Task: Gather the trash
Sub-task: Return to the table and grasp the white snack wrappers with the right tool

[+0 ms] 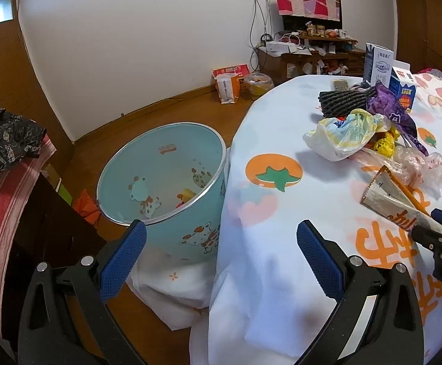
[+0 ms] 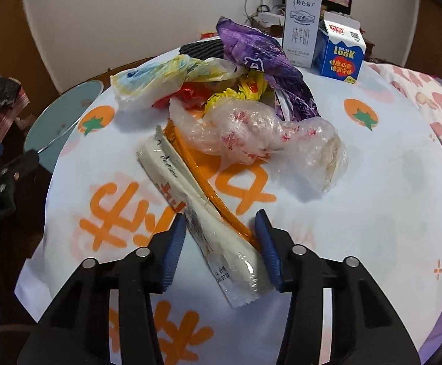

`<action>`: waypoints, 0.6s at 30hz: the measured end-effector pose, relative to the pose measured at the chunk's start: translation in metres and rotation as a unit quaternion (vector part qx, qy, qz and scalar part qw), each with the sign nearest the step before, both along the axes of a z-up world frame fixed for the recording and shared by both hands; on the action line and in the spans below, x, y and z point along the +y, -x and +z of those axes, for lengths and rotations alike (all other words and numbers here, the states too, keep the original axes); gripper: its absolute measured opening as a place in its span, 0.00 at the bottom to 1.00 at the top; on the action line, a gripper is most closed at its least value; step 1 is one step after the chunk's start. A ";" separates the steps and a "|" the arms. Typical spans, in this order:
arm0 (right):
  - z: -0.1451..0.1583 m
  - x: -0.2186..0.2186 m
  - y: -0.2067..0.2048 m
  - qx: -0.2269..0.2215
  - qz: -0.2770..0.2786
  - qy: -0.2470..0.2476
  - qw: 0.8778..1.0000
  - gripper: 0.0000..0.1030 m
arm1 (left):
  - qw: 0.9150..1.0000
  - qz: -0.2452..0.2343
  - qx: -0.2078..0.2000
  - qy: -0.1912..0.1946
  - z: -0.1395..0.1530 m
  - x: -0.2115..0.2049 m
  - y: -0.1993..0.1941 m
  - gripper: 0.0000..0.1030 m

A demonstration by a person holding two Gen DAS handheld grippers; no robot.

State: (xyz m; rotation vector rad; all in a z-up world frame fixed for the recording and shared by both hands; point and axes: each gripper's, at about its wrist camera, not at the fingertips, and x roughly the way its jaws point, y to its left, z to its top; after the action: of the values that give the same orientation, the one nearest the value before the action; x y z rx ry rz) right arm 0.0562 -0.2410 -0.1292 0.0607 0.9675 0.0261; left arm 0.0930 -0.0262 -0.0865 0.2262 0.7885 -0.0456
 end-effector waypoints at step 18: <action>0.083 -0.054 0.027 -0.144 -0.075 0.001 0.987 0.14 | 0.995 -0.079 -0.028 0.051 0.016 -0.028 -0.018 0.94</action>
State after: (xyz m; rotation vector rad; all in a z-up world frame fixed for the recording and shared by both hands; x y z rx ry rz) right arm 0.0293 -0.2947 -0.0457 0.1244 0.6721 -0.1036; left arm 0.1106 -0.0547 -0.0709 0.1927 0.7082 -0.2274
